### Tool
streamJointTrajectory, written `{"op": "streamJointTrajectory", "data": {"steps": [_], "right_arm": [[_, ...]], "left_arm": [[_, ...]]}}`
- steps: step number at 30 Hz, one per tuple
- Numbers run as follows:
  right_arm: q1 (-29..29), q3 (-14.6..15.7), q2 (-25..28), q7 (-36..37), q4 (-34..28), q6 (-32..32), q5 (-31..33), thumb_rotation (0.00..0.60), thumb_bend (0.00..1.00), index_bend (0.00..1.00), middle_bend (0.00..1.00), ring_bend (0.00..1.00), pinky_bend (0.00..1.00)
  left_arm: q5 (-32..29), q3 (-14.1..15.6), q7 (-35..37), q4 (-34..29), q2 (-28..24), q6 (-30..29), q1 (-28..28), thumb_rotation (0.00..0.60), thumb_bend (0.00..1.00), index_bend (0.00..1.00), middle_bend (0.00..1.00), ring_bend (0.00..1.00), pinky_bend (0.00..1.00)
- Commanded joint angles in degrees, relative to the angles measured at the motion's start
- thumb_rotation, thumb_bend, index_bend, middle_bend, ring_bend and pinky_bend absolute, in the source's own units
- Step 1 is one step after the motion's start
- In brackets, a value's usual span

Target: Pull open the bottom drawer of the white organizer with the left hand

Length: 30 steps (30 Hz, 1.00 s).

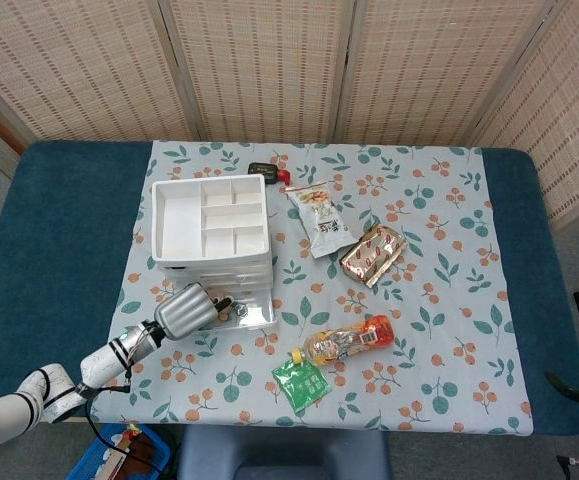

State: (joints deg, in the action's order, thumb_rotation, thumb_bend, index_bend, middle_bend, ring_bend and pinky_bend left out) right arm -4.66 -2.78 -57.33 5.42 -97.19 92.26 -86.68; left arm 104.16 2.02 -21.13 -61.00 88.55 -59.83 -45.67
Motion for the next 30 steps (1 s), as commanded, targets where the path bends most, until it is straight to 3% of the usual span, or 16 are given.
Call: {"op": "streamJointTrajectory", "data": {"steps": [1, 30], "right_arm": [[0.0, 0.0, 0.0, 0.0, 0.0, -0.1, 0.1, 0.600, 0.08, 0.00, 0.10, 0.06, 0.13], [-0.1, -0.1, 0.2, 0.3, 0.1, -0.2, 0.5, 0.600, 0.08, 0.00, 0.10, 0.06, 0.13]], "left_arm": [[-0.3, 0.0, -0.9, 0.8, 0.6, 0.5, -0.4, 0.600, 0.21, 0.24, 0.89, 0.99, 1.00], [-4.8, -0.1, -10.2, -0.1, 3.3, 3.4, -0.4, 0.600, 0.21, 0.32, 0.89, 0.99, 1.00]]}}
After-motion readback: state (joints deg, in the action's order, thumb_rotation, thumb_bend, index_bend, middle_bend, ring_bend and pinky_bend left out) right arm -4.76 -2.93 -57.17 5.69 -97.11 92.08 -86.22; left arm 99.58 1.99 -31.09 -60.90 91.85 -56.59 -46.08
